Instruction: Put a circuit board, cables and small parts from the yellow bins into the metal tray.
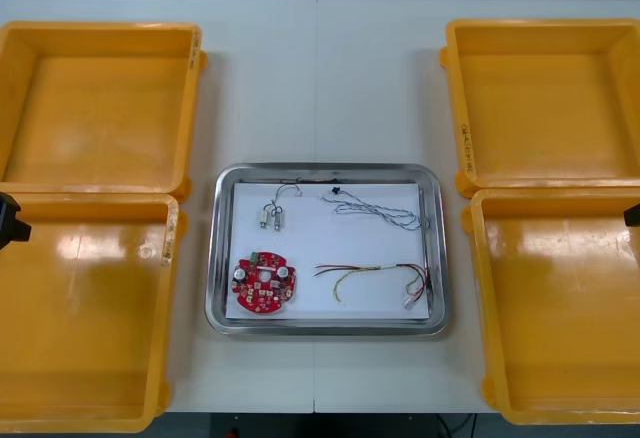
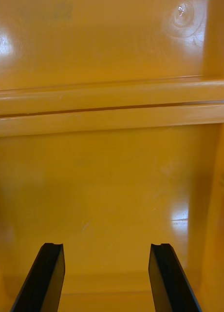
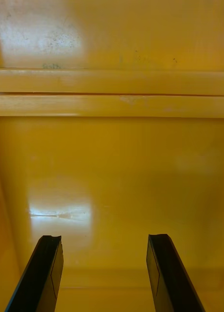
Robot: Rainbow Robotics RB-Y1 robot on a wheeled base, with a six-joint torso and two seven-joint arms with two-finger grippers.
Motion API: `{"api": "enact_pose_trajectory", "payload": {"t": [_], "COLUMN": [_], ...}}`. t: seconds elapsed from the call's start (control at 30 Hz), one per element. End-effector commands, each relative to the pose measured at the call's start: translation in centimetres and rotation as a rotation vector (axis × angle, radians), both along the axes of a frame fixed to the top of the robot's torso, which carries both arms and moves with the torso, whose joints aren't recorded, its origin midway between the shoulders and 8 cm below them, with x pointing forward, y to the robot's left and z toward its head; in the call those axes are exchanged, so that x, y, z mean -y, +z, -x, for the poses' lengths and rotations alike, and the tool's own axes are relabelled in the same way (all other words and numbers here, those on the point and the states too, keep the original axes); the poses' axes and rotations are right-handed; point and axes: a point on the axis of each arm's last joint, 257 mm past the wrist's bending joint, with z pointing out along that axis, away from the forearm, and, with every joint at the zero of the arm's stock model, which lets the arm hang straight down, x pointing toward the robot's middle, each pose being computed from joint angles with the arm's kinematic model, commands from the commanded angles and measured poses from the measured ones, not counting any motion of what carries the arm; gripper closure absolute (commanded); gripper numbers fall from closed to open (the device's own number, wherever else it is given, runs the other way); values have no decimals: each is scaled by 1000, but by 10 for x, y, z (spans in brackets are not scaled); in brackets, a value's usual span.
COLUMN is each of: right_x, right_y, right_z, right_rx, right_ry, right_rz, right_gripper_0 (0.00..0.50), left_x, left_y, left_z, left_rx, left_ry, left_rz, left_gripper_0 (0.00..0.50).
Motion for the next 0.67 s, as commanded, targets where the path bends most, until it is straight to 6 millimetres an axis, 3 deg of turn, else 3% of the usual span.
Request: {"api": "enact_pose_trajectory", "payload": {"t": [0.03,0.67], "right_x": [2,2], "right_y": [7,7], "right_z": [2,2], "right_rx": [5,5], "right_ry": [17,17], "right_rz": [35,35], "right_gripper_0": [0,0], "left_x": [-8,-8], "left_y": [14,14], "left_z": [1,1], "left_rx": [35,35], "left_ry": [-54,-54], "left_rz": [-49,-49], "left_gripper_0": [0,0]}}
